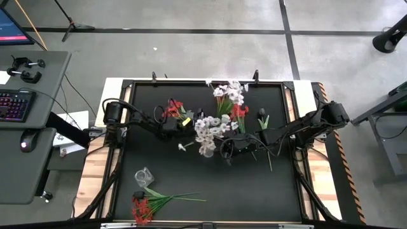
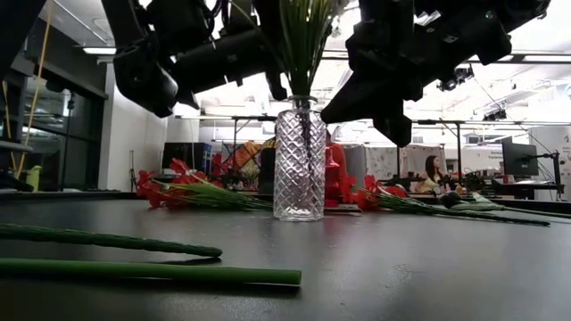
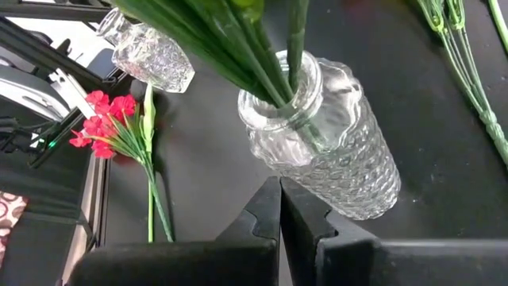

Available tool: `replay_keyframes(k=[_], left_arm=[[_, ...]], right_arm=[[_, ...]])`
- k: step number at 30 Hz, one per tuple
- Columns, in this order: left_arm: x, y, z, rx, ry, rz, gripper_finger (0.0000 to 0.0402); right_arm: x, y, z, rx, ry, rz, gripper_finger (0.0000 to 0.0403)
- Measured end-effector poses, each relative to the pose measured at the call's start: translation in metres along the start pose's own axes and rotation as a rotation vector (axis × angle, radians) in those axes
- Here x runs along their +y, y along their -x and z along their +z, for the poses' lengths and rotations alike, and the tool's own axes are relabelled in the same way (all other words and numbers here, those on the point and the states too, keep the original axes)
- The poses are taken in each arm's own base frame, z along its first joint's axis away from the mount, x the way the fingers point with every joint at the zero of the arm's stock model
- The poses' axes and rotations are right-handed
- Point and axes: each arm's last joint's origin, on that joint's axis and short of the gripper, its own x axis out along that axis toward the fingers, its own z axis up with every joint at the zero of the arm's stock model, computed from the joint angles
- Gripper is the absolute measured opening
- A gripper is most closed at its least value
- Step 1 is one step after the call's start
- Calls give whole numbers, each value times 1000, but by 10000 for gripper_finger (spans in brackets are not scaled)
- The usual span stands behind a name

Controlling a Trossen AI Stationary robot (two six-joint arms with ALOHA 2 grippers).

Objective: Sort flowers into vase by color
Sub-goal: Put the white flowers into the right transparent vase

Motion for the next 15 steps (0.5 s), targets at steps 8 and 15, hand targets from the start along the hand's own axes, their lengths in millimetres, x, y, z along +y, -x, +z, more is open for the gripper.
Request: replay_keyframes(k=[8, 15], left_arm=[[-4, 0, 12, -29, -59, -14, 0], [-4, 18, 16, -7, -69, 21, 0]], right_arm=[[0, 1, 1, -2, 0, 3, 0], [4, 9, 7, -45, 3, 9, 0]])
